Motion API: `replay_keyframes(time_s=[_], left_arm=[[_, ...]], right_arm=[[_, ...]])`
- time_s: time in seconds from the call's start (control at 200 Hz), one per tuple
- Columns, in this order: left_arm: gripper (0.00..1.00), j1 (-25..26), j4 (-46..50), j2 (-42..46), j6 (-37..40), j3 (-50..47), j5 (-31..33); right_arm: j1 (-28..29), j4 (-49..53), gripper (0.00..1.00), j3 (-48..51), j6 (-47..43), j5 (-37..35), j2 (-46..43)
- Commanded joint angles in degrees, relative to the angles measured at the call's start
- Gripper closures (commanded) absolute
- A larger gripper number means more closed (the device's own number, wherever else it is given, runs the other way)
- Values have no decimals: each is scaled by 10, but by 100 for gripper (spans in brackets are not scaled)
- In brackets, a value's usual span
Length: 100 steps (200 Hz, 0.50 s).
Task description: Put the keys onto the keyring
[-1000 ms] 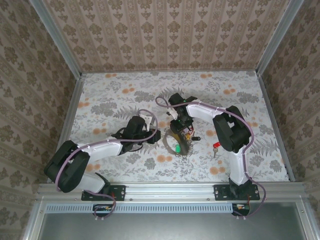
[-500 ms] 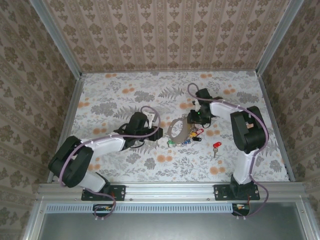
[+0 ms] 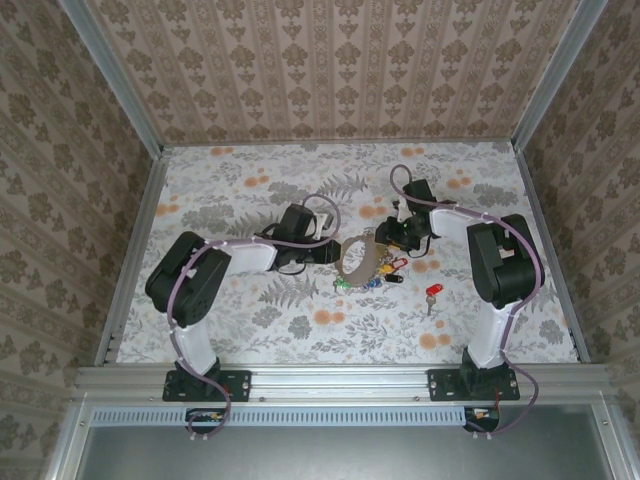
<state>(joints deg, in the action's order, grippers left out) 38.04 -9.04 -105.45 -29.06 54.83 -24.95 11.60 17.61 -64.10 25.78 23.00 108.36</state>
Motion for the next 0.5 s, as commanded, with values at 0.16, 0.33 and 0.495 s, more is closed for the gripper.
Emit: replay_keyframes(time_s=[0.16, 0.33, 0.495], left_arm=[[85, -3, 63, -56, 35, 52, -42], [90, -1, 64, -79, 34, 65, -59], [92, -1, 70, -92, 35, 70, -61]], right_arm=[[-15, -15, 67, 17, 5, 18, 27], [-15, -28, 67, 19, -3, 41, 27], [-15, -50, 69, 16, -16, 98, 34]])
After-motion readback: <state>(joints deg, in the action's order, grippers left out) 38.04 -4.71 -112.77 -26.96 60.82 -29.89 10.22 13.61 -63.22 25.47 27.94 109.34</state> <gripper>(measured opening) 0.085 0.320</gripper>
